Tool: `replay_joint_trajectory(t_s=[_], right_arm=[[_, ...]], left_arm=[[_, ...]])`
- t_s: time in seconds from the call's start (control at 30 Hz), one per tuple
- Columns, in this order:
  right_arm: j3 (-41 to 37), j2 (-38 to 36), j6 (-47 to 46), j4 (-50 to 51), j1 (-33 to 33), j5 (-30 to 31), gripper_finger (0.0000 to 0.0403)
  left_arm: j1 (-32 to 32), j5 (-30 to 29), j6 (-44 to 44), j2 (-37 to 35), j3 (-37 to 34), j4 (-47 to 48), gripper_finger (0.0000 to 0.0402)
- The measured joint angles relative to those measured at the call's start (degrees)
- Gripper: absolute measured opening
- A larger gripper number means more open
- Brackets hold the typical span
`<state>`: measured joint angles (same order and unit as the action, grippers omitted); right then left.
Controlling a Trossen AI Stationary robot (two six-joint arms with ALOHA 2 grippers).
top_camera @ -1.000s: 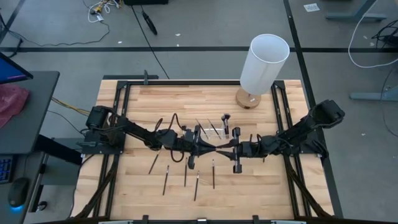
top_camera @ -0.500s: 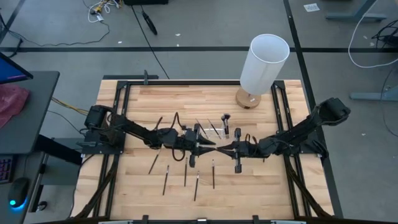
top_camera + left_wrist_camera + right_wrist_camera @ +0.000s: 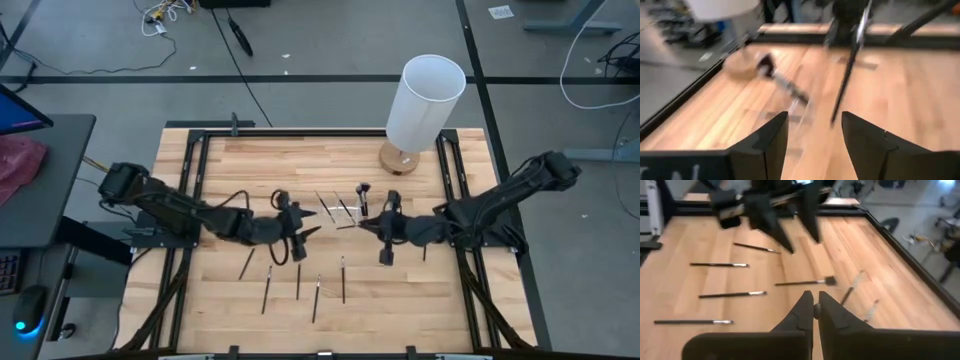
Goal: Pick & Place Makeup Supplies
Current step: Put the black makeup brush into the transparent organizer
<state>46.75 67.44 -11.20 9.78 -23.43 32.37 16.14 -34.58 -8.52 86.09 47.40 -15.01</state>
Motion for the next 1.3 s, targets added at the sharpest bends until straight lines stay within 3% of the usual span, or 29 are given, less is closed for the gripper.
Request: replay_joint_trajectory(t_s=[0.17,0.37,0.77,1.03,1.3], right_arm=[[10.5,0.4,-2.3,17.0,3.6,-1.4,0.0005],[19.2,1.6,-3.1,28.7,12.1,-10.7,0.0005],[20.6,12.0,4.4,29.5,27.4,-27.2,0.0007],[20.6,17.5,6.0,29.4,31.6,-35.9,0.0008],[20.6,20.3,6.2,29.8,33.9,-39.9,0.0009]], left_arm=[[3.6,-6.7,-6.6,0.4,0.0,8.6,0.0182],[6.7,-16.0,-13.2,2.4,0.0,14.0,0.0182],[5.5,-18.4,-13.6,4.8,0.0,12.8,0.0181],[5.5,-18.2,-13.8,4.8,0.0,12.9,0.0181],[5.5,-18.2,-13.8,4.8,0.0,12.8,0.0181]])
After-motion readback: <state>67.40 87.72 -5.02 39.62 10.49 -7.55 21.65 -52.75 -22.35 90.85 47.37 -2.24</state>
